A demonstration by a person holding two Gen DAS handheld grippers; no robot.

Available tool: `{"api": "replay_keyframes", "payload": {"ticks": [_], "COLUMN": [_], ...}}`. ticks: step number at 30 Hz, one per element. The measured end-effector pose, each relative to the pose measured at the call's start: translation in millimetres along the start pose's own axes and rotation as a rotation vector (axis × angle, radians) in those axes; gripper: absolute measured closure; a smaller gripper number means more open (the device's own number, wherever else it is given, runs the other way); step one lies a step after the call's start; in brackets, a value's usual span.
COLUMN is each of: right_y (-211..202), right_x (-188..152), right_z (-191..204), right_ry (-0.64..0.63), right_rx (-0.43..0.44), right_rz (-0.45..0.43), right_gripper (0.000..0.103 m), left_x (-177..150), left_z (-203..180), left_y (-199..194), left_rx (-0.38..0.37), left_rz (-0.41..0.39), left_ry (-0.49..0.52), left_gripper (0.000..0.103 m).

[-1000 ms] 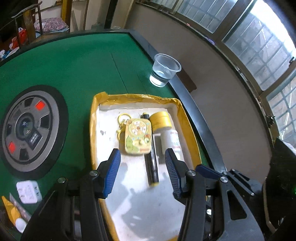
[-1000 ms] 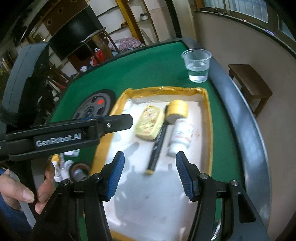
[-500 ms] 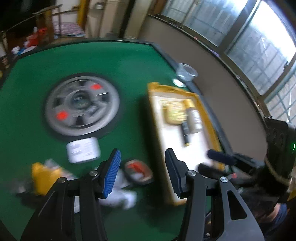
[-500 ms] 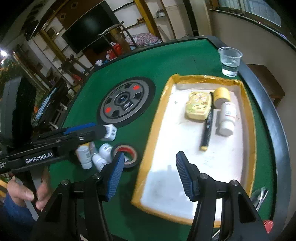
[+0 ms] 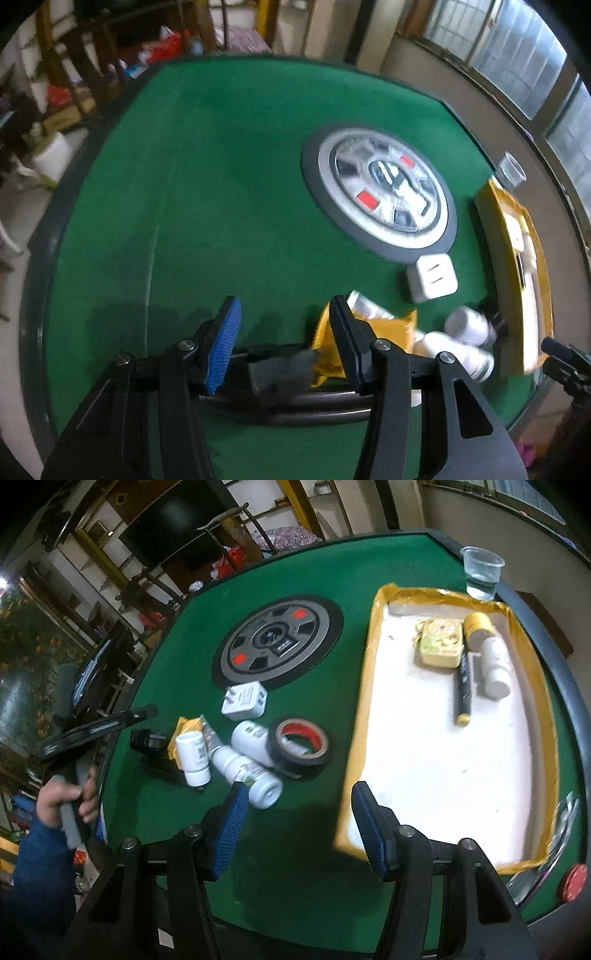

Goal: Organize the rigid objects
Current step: 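Return both grippers to the pile and grasp the black round holder with the left gripper, then lift the black holder with the left gripper while the right gripper grasps a white bottle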

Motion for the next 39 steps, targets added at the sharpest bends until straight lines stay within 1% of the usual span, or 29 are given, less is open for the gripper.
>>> {"api": "replay_keyframes", "payload": {"ticks": [1,2,4,6,8,10,12,15,19,21,23,24,26,27,32,33,35,36,39], "right_y": [2.2,3.7,5.7,7.3,9.9,12.0,14.2,15.9,18.0,19.2,18.9,18.3,17.6,17.1,16.6,16.0,16.1,16.3,16.4], "right_x": [-2.1,-4.2,-6.4,-8.5,-10.1,-11.4,-12.8,-14.8,-18.6,-20.3,-21.7,-22.5,-24.1,-24.9,-29.1,-29.4,-30.2,-30.5,-31.2], "right_z": [4.6,9.1,16.2,23.8,30.6,36.2,41.4,48.3,54.0,56.2,56.8,56.7,54.8,54.5,52.1,52.3,53.1,53.2,54.2], "right_ry": [0.004,0.007,0.005,0.003,0.005,0.007,0.009,0.011,0.019,0.022,0.025,0.027,0.033,0.038,0.055,0.055,0.052,0.053,0.051], "right_rx": [0.004,0.006,0.007,0.006,0.01,0.011,0.011,0.008,0.004,0.002,-0.003,-0.006,-0.016,-0.019,-0.034,-0.035,-0.038,-0.037,-0.039], "right_rz": [0.003,0.006,0.008,0.008,0.01,0.008,0.009,0.006,0.004,0.004,0.002,0.001,0.0,-0.001,0.004,0.004,0.006,0.007,0.008], "right_gripper": [0.05,0.05,0.05,0.05,0.05,0.05,0.05,0.05,0.05,0.05,0.05,0.05,0.05,0.049,0.048,0.048,0.048,0.048,0.048], "left_x": [-5.0,-11.0,-22.8,-35.8,-53.8,-68.7,-80.7,-86.0,-79.8,-77.7,-81.5,-82.6,-85.2,-86.3,-84.0,-81.5,-77.4,-76.0,-75.5], "left_z": [6.7,10.7,10.3,7.6,3.9,-2.2,-7.7,-11.5,-1.1,-2.7,-8.4,-12.5,-15.7,-17.4,-19.4,-17.6,-12.1,-8.0,2.9], "left_y": [4.9,7.6,1.2,-9.5,-17.5,-27.6,-35.5,-44.3,-44.7,-46.5,-49.1,-47.9,-44.8,-41.5,-41.0,-43.2,-43.5,-40.9,-31.7], "left_rx": [0.003,-0.003,-0.064,-0.075,-0.116,-0.123,-0.173,-0.219,-0.221,-0.238,-0.257,-0.255,-0.243,-0.238,-0.231,-0.224,-0.204,-0.181,-0.177], "left_rz": [0.019,0.035,0.034,0.036,0.062,0.06,0.084,0.1,0.114,0.114,0.113,0.113,0.127,0.135,0.121,0.105,0.099,0.105,0.127], "left_ry": [-0.015,-0.021,-0.017,0.012,0.029,0.058,0.078,0.09,0.054,0.066,0.111,0.144,0.183,0.195,0.228,0.233,0.247,0.265,0.273], "left_gripper": [0.055,0.051,0.05,0.052,0.052,0.051,0.051,0.05,0.05,0.044,0.039,0.035,0.034,0.034,0.033,0.033,0.033,0.031,0.025]}}
Point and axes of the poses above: each gripper's, at about its wrist camera, not at the fingertips, and y roughly the way its jaws point, z to its left, x to its top, the point moved 2 cm from there along y, roughly the way its jaws point, and after that the axes turned 12 degrees about -z, right-handed, at the moved point
